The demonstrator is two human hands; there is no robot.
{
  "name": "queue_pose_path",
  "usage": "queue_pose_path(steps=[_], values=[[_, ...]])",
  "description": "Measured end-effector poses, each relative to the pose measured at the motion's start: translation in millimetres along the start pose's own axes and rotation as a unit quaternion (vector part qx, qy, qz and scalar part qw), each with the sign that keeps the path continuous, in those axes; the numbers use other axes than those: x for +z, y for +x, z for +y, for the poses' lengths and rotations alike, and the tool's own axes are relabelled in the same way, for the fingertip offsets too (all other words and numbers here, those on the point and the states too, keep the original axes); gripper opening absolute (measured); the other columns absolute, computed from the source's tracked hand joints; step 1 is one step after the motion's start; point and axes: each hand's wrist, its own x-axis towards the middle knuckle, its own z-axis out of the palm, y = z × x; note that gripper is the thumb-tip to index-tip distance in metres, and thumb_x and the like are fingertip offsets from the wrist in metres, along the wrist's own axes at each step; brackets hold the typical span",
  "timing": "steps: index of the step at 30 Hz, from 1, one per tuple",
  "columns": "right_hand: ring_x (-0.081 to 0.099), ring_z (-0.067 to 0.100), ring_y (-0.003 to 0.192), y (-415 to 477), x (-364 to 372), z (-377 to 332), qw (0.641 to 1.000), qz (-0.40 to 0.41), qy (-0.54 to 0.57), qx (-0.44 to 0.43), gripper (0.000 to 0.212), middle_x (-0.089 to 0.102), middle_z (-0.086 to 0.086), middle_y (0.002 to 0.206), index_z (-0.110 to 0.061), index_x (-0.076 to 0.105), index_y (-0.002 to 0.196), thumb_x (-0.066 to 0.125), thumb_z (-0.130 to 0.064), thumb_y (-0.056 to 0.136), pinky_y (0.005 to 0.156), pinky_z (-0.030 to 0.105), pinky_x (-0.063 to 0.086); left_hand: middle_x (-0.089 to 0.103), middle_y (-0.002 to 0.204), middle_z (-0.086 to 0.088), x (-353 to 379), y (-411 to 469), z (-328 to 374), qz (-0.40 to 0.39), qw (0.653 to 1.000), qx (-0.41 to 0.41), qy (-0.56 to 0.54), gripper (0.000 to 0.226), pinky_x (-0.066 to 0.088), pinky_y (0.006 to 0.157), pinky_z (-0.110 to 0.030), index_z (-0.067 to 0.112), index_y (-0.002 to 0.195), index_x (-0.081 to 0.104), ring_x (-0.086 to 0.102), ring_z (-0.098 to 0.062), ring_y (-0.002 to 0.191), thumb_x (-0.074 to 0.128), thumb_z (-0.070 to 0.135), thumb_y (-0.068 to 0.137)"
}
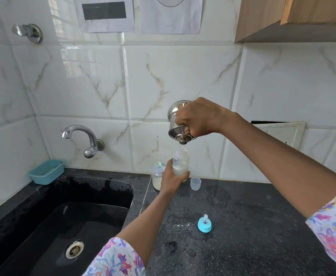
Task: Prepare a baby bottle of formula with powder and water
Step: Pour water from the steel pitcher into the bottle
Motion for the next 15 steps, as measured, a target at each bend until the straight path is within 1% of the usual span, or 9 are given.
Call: queue_pose_path(steps=[5, 9, 15], values=[[0.053, 0.019, 0.094, -0.7, -0.3, 2.0, 1.000, 0.008, -0.005, -0.001, 0.013, 0.062, -0.003, 0.096, -0.014, 0.061, 0.086, 0.049, -0.018, 0.082, 0.053, 0.027, 0.020, 0.053, 0.110, 0.003, 0.4, 1.3, -2.9, 0.001, 1.000, -0.002, -0.002, 0.061, 0.039, 0.080, -0.024, 0.016, 0.131, 0.039, 0.051, -0.016, 0.100, 0.071, 0.014, 0.079], [0.053, 0.019, 0.094, -0.1, -0.5, 2.5, 1.000, 0.007, -0.005, -0.004, 0.014, 0.062, -0.004, 0.096, -0.014, 0.061, 0.085, 0.049, -0.020, 0.082, 0.048, 0.024, 0.015, 0.052, 0.109, 0.003, 0.5, 2.6, -5.1, 0.002, 1.000, -0.001, -0.004, 0.060, 0.039, 0.081, -0.025, 0.016, 0.129, 0.039, 0.051, -0.016, 0.100, 0.071, 0.014, 0.079], [0.054, 0.019, 0.096, 0.8, -1.7, 1.9, 1.000, 0.003, -0.006, -0.005, 0.015, 0.062, -0.005, 0.099, -0.015, 0.062, 0.087, 0.049, -0.021, 0.083, 0.048, 0.023, 0.015, 0.054, 0.110, 0.002, 0.4, 3.7, -8.0, 0.006, 1.000, 0.001, -0.011, 0.060, 0.040, 0.080, -0.025, 0.016, 0.129, 0.040, 0.051, -0.017, 0.100, 0.072, 0.013, 0.078]])
